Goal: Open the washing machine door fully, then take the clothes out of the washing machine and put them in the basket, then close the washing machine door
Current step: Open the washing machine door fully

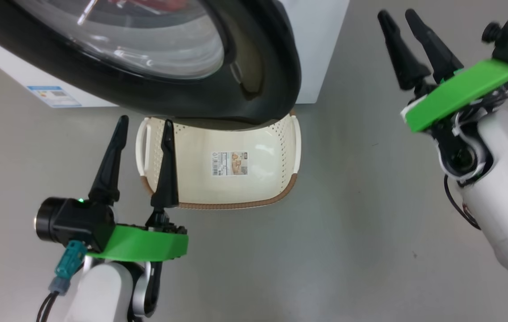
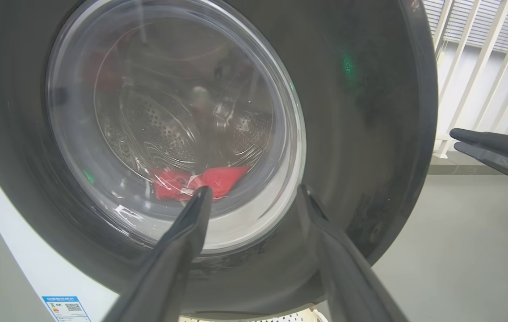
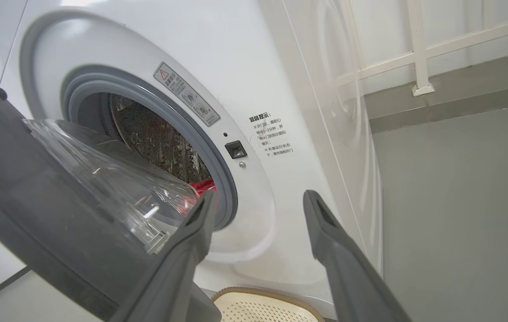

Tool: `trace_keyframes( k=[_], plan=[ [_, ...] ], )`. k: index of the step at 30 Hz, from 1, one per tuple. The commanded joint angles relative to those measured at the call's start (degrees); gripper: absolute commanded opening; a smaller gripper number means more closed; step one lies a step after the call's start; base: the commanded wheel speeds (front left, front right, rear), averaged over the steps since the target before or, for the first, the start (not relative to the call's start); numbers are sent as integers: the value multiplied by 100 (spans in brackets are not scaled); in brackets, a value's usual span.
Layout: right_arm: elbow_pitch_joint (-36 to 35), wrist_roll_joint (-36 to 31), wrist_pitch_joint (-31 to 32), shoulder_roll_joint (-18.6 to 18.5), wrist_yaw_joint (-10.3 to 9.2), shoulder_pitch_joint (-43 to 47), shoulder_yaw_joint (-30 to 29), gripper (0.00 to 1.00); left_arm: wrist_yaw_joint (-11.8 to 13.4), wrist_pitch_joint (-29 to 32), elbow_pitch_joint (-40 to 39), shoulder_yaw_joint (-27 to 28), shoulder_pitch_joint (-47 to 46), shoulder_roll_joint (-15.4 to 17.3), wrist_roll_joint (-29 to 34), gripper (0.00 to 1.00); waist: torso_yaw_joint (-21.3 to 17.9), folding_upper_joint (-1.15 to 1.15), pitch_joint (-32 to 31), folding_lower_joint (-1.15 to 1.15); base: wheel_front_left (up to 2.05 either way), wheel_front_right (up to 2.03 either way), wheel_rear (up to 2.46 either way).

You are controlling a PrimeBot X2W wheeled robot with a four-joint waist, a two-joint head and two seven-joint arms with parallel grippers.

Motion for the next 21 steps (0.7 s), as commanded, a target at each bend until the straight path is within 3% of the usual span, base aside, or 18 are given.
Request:
trace_keyframes(
  k=[1, 4, 9, 15, 21],
  plan=[
    [-65, -331, -331, -47, 44, 177, 223, 100, -59, -28, -93, 208, 87, 131, -64, 100, -86, 0, -27, 0, 0, 0, 0],
    [63, -825, -671, -120, 44, 268, 486, 100, -70, -28, -48, 252, 101, 151, -56, 100, -163, 0, -54, 0, 0, 0, 0],
    [221, -1447, -869, -67, 44, 443, 360, 100, -75, -28, -7, 312, 95, 156, -50, 100, -232, 0, -88, 0, 0, 0, 0],
    [-520, -3068, -891, 356, 44, 1112, -924, 100, -119, -28, -17, 377, 89, 147, -24, 100, -308, 0, -78, 0, 0, 0, 0],
    [-1369, -4158, -892, 811, 44, 1822, -1665, 100, -155, -28, -63, 436, 115, 124, 6, 100, -328, 0, -91, 0, 0, 0, 0]
  ],
)
